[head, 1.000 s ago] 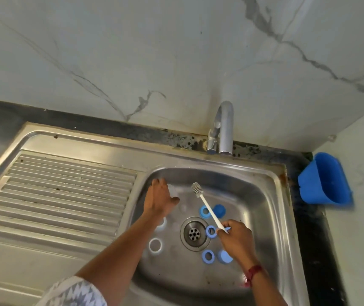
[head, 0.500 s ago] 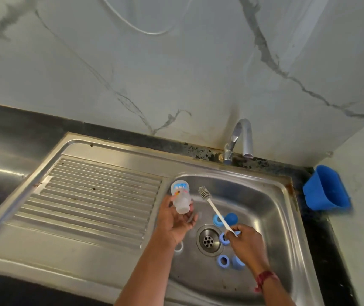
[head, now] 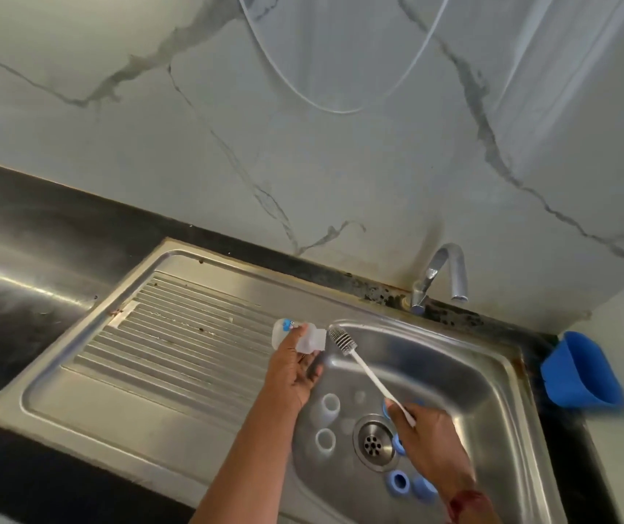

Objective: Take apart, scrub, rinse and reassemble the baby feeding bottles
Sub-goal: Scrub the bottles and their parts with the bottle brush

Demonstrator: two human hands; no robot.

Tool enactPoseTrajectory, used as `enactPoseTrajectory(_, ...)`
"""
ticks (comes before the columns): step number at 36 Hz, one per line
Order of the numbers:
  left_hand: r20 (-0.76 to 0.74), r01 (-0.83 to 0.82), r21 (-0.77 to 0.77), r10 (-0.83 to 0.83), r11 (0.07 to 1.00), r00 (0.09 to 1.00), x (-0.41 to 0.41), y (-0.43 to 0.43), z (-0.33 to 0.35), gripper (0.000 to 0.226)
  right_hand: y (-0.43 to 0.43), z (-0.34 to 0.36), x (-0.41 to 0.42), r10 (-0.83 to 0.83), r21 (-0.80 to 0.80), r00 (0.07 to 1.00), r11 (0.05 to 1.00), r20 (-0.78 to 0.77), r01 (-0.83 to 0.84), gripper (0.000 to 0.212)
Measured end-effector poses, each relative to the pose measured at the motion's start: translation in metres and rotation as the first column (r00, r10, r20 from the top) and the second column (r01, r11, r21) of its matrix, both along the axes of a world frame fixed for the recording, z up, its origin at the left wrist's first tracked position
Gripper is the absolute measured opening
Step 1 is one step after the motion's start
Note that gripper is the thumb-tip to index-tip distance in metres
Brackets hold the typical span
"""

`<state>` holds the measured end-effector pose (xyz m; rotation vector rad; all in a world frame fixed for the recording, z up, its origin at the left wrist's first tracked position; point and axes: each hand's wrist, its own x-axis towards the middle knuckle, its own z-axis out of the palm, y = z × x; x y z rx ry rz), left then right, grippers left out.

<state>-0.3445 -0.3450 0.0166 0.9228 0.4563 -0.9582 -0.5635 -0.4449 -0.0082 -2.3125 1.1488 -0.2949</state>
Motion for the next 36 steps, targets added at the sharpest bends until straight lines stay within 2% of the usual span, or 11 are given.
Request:
enactPoseTrajectory(3, 0.009, -0.034, -0.025, 0.035, 0.999, 0.999, 0.000, 0.000, -0.001, 0.033, -0.003, -0.009, -0.002, 0.040, -0.082, 0.999, 0.996, 0.016, -0.039, 0.053)
enactPoseTrajectory(8, 0.043, -0.046, -0.059, 0.048, 0.997, 0.998, -0.001, 0.000, 0.003, 0.035, -0.006, -0.014, -0.006, 0.085, -0.150, 0.995, 0.986, 0.046, -0.077, 0.056)
enactPoseTrajectory(11, 0.104, -0.020, -0.031, 0.023, 0.999, 0.994, -0.004, -0.002, 0.004, 0.038, -0.004, -0.013, -0.007, 0.086, -0.176, 0.996, 0.981, 0.035, -0.079, 0.067)
enactPoseTrajectory(15, 0.194, -0.002, 0.022, -0.003, 1.000, 0.981, -0.005, -0.003, 0.004, 0.047, -0.001, -0.005, -0.007, 0.084, -0.224, 0.996, 0.971, 0.000, -0.082, 0.057)
enactPoseTrajectory(20, 0.236, 0.011, 0.053, -0.024, 0.999, 0.972, -0.004, -0.004, 0.005, 0.048, 0.001, 0.003, -0.005, 0.105, -0.351, 0.989, 0.926, -0.109, -0.137, 0.057)
enactPoseTrajectory(23, 0.265, -0.003, 0.048, -0.010, 0.999, 0.964, -0.002, -0.005, 0.005, 0.046, 0.001, 0.003, -0.004, 0.130, -0.346, 0.982, 0.923, -0.138, -0.171, 0.062)
enactPoseTrajectory(27, 0.292, 0.011, 0.055, -0.027, 0.998, 0.956, 0.002, -0.002, 0.006, 0.048, -0.003, -0.009, -0.007, 0.157, -0.302, 0.984, 0.937, -0.084, -0.175, 0.067)
enactPoseTrajectory(30, 0.301, 0.062, 0.053, -0.075, 0.997, 0.951, 0.002, 0.000, 0.002, 0.048, -0.005, -0.008, -0.005, 0.161, -0.272, 0.985, 0.947, -0.068, -0.173, 0.061)
enactPoseTrajectory(36, 0.360, 0.151, 0.099, -0.177, 0.984, 0.916, -0.002, -0.001, 0.000, 0.045, 0.003, 0.003, 0.003, 0.156, -0.271, 0.984, 0.947, -0.086, -0.174, 0.070)
